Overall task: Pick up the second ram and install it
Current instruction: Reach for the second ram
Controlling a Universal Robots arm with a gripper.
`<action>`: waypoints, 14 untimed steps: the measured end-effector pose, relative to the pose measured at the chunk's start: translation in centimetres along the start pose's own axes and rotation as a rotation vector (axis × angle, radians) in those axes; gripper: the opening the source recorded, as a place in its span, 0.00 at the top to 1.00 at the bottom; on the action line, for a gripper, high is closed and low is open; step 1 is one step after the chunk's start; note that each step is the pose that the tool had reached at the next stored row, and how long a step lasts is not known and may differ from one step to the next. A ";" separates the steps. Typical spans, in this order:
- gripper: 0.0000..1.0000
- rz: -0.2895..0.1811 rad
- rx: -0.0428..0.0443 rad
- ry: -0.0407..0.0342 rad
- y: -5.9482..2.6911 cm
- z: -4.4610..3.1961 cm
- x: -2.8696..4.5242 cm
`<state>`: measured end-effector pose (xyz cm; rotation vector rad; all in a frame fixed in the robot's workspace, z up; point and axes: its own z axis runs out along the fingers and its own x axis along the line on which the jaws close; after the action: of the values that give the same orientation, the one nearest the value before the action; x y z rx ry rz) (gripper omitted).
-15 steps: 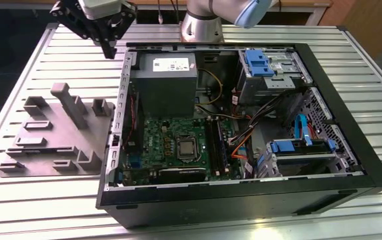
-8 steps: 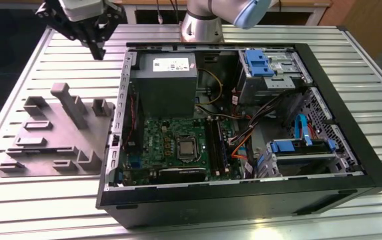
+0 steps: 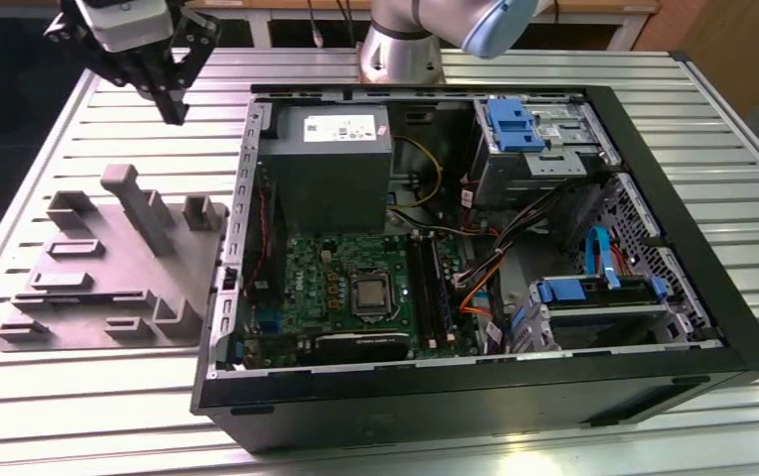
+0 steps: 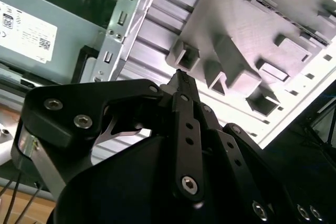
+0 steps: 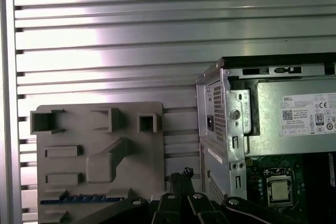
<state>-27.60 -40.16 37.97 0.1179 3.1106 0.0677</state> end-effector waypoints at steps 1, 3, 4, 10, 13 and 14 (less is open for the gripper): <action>0.90 0.000 0.0000 0.0000 -0.10 0.06 0.19; 0.90 0.000 0.0000 0.0000 -0.34 0.17 0.50; 0.90 0.000 0.0000 0.0000 -0.47 0.23 0.65; 0.90 0.000 0.0001 0.0000 -1.20 0.54 1.58; 0.90 0.000 0.0000 0.0000 -1.47 0.72 2.14; 0.90 0.000 0.0000 0.0000 -1.56 0.79 2.34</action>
<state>-30.02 -41.51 37.05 0.1178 3.1106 0.0677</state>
